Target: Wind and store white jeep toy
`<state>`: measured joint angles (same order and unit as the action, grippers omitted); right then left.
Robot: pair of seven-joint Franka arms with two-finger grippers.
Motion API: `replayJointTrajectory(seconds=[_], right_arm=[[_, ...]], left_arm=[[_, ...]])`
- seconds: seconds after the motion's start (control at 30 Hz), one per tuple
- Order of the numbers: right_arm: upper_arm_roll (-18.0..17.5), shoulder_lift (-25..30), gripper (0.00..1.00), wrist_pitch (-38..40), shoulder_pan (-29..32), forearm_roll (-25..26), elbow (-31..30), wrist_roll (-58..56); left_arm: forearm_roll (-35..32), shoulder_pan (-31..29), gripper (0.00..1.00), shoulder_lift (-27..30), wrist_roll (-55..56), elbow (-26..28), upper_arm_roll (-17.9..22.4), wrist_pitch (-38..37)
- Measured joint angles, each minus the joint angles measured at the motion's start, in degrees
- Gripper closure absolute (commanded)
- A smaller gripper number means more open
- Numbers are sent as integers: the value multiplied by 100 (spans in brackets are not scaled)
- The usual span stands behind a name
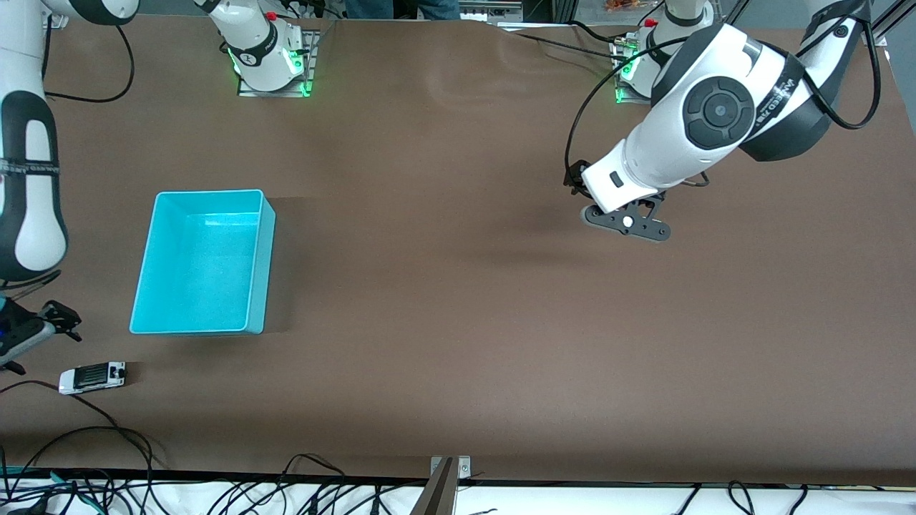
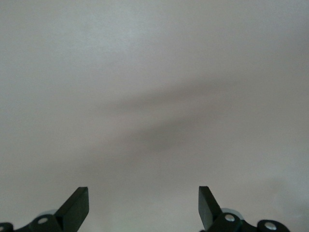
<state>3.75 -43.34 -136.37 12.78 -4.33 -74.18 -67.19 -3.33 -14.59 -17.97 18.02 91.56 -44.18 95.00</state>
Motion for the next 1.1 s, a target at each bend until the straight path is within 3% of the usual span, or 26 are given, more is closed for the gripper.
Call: replayJointTrajectory(seconds=[0.4, 0.8, 1.1], right_arm=[[-88, -682, 0, -528, 1, -1, 666, -692], [-157, -797, 0, -659, 6, -1, 765, -840], [-177, -983, 0, -824, 32, -1, 824, -1646]], left_arm=[[-3, -222, 0, 0, 0, -4, 49, 1], [-3, -412, 0, 0, 0, -12, 54, 2], [-3, -438, 0, -9, -25, -12, 54, 2]])
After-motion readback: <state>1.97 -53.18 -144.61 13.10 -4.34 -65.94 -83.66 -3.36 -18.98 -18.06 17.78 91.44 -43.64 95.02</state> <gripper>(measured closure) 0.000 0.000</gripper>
